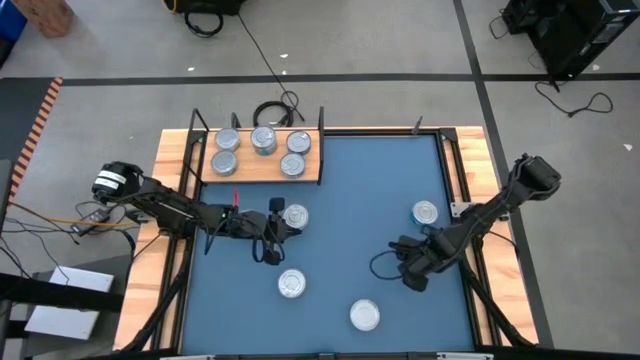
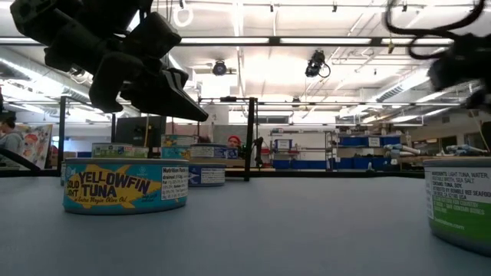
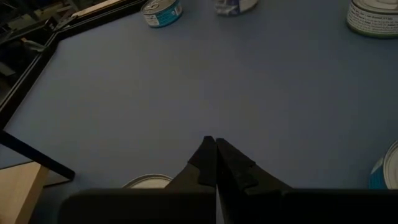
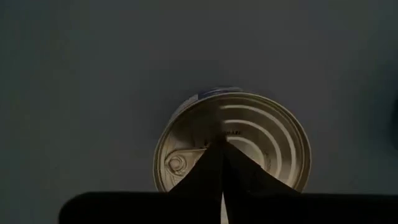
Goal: Stack canned seafood by type on shelf
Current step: Stack the blue tuna can on top of the other blue tuna can on the shelf
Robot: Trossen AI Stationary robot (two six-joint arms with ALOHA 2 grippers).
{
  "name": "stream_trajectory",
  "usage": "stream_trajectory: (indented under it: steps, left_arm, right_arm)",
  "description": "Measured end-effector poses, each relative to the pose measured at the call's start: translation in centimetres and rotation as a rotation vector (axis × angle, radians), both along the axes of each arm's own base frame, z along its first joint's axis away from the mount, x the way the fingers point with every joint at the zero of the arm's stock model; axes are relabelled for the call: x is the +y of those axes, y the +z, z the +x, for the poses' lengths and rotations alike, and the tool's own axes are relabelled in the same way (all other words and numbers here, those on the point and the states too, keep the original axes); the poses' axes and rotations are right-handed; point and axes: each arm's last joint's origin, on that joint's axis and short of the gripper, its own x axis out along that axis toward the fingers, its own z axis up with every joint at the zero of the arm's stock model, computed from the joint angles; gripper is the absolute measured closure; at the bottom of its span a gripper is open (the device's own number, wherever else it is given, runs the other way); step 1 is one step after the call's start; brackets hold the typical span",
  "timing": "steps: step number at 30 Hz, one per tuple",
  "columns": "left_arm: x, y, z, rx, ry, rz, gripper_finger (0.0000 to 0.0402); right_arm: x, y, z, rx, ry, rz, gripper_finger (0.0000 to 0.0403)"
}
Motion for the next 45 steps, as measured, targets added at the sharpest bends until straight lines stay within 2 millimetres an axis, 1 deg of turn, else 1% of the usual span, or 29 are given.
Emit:
stream_trajectory:
  steps: [3, 6, 10, 13, 16, 20, 24, 28, 31, 34, 43, 45]
  left_arm:
    - [0.0, 0.0, 0.0, 0.000, 0.000, 0.000, 0.0401]
    - [0.0, 0.0, 0.0, 0.000, 0.000, 0.000, 0.0401]
    - [0.0, 0.0, 0.0, 0.000, 0.000, 0.000, 0.0401]
    - [0.0, 0.0, 0.0, 0.000, 0.000, 0.000, 0.0401]
    - [0.0, -0.1, 0.0, 0.007, 0.000, 0.001, 0.0401]
    - [0.0, -0.3, -0.2, 0.035, 0.002, 0.005, 0.0401]
    - [0.1, -0.5, -0.3, 0.061, 0.006, 0.003, 0.0401]
    - [0.1, -0.4, -0.2, 0.045, 0.026, -0.015, 0.0401]
    - [0.1, -0.4, -0.2, 0.043, 0.036, -0.019, 0.0401]
    - [0.1, -0.4, -0.2, 0.042, 0.042, -0.031, 0.0401]
    - [0.1, -0.3, -0.1, 0.031, 0.010, -0.026, 0.0401]
    - [0.0, -0.2, -0.1, 0.025, 0.004, -0.028, 0.0401]
  right_arm:
    - [-0.6, 0.3, 1.2, -0.073, 0.036, -0.038, 0.0396]
    - [-1.0, 1.2, 2.8, -0.166, 0.080, -0.050, 0.0396]
    - [-1.6, 2.7, 3.8, -0.175, 0.109, -0.077, 0.0392]
    - [-2.2, 3.6, 3.1, -0.062, 0.077, -0.089, 0.0391]
    - [-2.5, 3.4, 1.9, 0.080, 0.026, -0.064, 0.0396]
    - [-2.3, 1.9, 0.5, 0.206, -0.001, 0.036, 0.0399]
    - [-2.1, 0.5, -0.2, 0.222, 0.006, 0.066, 0.0399]
    - [-1.7, -0.2, 0.9, 0.076, 0.046, 0.114, 0.0399]
    - [-1.7, -0.1, 2.4, -0.081, 0.102, 0.100, 0.0398]
    - [-1.9, 0.2, 3.6, -0.202, 0.123, 0.074, 0.0398]
    - [-2.7, 0.9, 5.8, -0.441, 0.155, -0.089, 0.0388]
    - [-3.1, 1.3, 6.6, -0.518, 0.162, -0.130, 0.0386]
